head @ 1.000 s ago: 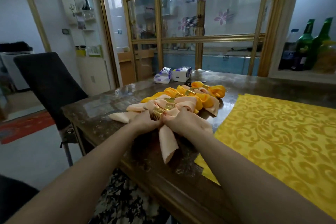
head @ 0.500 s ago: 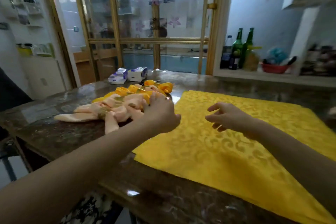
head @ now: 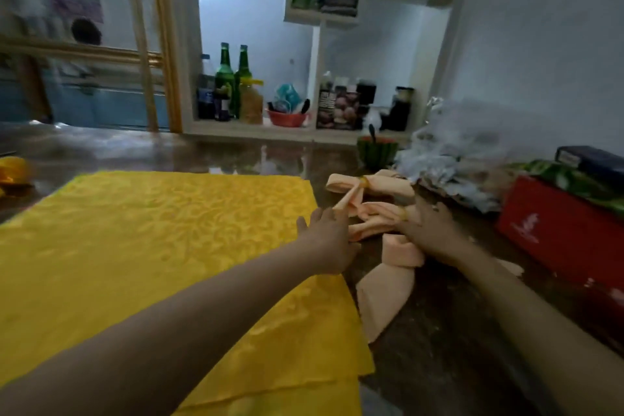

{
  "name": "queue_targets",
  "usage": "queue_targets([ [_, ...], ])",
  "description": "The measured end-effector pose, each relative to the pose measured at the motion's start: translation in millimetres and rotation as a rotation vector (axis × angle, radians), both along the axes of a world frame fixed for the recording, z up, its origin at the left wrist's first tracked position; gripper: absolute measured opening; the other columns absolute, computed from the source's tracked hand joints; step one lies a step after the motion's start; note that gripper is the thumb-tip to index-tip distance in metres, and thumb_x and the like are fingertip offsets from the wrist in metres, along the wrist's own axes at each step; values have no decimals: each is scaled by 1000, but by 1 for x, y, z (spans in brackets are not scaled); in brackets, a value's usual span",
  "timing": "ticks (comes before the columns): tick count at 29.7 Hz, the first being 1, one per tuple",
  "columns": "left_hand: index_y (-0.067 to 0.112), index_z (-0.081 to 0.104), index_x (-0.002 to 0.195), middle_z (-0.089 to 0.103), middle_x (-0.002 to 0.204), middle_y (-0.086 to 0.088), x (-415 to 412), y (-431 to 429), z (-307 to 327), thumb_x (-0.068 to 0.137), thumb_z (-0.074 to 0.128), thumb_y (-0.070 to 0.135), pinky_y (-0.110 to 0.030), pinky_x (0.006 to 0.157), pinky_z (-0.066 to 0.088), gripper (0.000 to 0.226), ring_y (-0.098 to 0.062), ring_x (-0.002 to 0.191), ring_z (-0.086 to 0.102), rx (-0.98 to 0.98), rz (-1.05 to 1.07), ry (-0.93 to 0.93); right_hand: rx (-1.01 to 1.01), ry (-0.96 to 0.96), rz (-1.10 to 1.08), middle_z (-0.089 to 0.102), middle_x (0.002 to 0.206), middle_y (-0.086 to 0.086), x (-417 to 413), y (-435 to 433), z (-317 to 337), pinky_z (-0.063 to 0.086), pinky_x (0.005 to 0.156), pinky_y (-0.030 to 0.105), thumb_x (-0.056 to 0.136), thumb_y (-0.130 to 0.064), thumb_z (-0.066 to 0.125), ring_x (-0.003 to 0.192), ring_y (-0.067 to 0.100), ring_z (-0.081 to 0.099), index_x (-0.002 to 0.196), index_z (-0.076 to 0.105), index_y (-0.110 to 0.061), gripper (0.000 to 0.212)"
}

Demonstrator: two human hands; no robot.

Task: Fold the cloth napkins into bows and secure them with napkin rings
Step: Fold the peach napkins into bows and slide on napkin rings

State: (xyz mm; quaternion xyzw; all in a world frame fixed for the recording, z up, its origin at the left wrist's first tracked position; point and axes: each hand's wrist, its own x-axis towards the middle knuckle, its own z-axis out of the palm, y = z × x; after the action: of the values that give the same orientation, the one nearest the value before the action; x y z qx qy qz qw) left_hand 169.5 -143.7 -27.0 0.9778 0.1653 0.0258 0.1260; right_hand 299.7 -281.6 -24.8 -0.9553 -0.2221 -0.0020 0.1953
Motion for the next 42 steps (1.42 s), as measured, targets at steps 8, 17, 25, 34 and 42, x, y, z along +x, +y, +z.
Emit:
queue_targets([
  [8,22,29,145,32,149,-7,69,13,1,94,46,25,-44,108,31,54,-27,135,31,-53,-41,-221,-66,-86,155,4,158,8,-31,32,-13,20,109,53,94,-50,34,143,31,10,141,34,-31,50],
  [17,11,45,137,47,136,-9,112,23,14,86,64,32,-28,92,36,58,-24,122,45,-176,-111,1,175,-46,96,22,143,4,1,8,-8,37,103,47,69,-59,69,129,25,31,132,37,-20,81],
  [25,13,46,136,53,128,-9,123,26,19,90,58,35,-32,92,40,53,-23,113,50,-195,-125,-54,332,571,154,41,134,-8,31,-60,15,34,100,29,100,-35,40,119,10,41,137,45,-30,39],
  [34,18,62,113,60,100,4,132,-5,2,87,55,51,-25,73,43,42,-10,88,53,-92,-247,-85,221,589,296,43,120,-18,31,-75,18,35,77,16,93,-36,53,102,0,43,124,52,-42,32],
  [42,19,41,138,47,138,-8,160,33,30,91,52,10,-45,101,41,49,-26,125,45,-52,16,-387,189,236,142,57,107,-6,38,-54,2,46,87,31,96,-40,44,93,9,55,120,58,-27,30],
])
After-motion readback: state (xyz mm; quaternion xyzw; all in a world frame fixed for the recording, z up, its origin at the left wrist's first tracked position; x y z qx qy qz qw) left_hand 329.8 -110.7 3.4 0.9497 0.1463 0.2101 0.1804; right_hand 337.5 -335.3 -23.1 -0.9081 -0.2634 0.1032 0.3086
